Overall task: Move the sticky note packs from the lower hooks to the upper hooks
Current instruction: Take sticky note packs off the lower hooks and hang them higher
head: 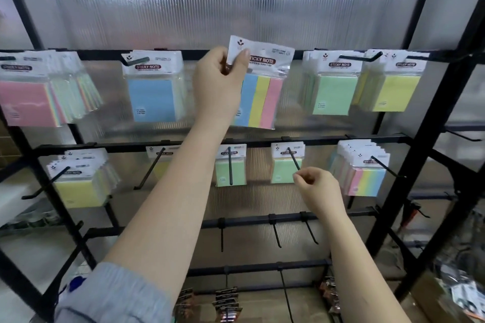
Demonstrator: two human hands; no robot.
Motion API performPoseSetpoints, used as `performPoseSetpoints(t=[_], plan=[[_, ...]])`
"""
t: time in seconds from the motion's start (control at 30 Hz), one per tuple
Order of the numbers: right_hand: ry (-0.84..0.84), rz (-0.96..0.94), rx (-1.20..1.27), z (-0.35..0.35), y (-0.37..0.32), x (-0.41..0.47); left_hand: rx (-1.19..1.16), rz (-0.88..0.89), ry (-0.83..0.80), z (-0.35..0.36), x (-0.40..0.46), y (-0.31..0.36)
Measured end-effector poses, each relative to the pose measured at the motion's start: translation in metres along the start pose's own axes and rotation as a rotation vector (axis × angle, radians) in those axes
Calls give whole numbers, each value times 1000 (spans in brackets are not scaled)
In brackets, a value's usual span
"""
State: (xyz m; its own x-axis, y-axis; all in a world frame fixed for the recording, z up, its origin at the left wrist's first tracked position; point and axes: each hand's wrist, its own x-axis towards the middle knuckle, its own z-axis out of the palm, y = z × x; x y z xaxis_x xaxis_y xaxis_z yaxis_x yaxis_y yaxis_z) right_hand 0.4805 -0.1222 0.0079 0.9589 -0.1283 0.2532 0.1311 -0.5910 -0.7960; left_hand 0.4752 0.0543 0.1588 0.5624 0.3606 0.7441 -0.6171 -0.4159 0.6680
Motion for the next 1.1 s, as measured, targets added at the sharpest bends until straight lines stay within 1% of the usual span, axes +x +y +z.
performPoseSetpoints(t=[0.17,0.43,0.6,0.73,0.87,0.93,1.1], plan=[[-3,-2,4,1,1,0,-22,-14,0,5,-2,-5],[10,5,9,2,1,0,50,1,11,7,-8,-15],[13,1,0,1,2,3,77,-44,18,14,1,-24],[13,-9,4,1,5,8,137,-58,55,20,7,-33],[18,-5,20,2,8,14,236,-58,131,26,12,-37],[20,-3,25,2,11,19,243,-74,159,25,12,-38],[26,4,15,3,16,33,210,-50,213,15,-6,-46]])
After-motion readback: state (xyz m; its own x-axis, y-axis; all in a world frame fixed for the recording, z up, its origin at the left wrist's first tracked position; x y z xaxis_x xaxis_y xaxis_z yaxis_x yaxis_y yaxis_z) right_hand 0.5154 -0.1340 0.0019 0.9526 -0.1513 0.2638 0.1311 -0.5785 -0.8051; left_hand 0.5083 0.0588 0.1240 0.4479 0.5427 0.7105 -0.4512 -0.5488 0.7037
